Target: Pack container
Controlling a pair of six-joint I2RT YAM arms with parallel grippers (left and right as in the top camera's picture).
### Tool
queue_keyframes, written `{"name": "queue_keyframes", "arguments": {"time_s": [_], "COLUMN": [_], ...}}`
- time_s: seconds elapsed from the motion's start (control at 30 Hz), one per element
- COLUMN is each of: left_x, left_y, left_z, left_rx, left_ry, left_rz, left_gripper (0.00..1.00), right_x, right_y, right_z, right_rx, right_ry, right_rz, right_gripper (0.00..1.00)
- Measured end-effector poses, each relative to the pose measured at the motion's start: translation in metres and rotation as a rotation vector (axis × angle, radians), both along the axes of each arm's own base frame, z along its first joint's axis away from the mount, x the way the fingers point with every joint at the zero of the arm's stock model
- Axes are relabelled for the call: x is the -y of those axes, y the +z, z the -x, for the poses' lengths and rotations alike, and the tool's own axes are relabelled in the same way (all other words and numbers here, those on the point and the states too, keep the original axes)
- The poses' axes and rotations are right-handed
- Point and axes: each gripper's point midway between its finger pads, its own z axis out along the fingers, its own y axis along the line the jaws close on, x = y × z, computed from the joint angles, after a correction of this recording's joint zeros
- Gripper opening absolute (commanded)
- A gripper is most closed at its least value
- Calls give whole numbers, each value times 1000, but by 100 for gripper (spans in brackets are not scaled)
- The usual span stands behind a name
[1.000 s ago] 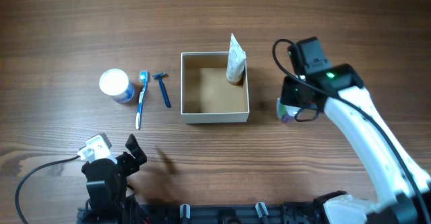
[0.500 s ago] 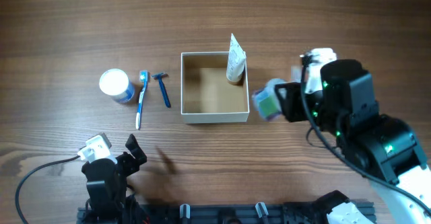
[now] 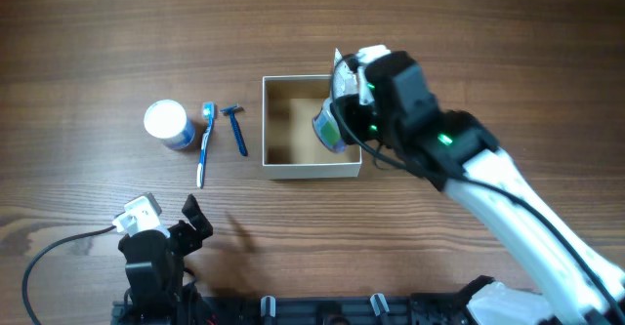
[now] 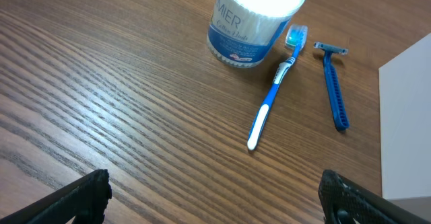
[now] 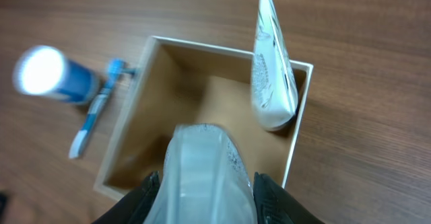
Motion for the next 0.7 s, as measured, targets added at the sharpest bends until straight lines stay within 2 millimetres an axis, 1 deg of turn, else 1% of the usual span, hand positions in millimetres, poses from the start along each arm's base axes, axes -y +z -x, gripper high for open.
{"name": "queue_keyframes", "arguments": {"time_s": [0.07, 0.13, 0.2, 0.27, 0.5, 0.57, 0.67, 0.7], "left_x": [0, 0, 0, 0, 0, 0, 0, 0], "left_y": [0, 0, 0, 0, 0, 0, 0, 0], "left_z": [0, 0, 0, 0, 0, 0, 0, 0], "left_rx": [0, 0, 0, 0, 0, 0, 0, 0], "left_ry": [0, 0, 0, 0, 0, 0, 0, 0], "left_rz": [0, 0, 0, 0, 0, 0, 0, 0], "left_gripper": [100, 100, 100, 100, 100, 100, 100, 100], "right_x": [-3, -3, -1, 4, 7, 8, 8, 8], "right_y": [-15, -25, -32, -38, -43, -43, -40, -38], "right_z": [-9, -14, -16, -13, -9, -9, -10, -10], "right_rx": [-13, -21, -31, -54, -79, -77, -67, -61], "right_ry": [-10, -21, -31, -38, -46, -48, -50, -50], "right_rz": [23, 46, 67, 91, 109, 110, 107, 104], "right_gripper": [24, 24, 24, 24, 25, 28, 30, 33]}}
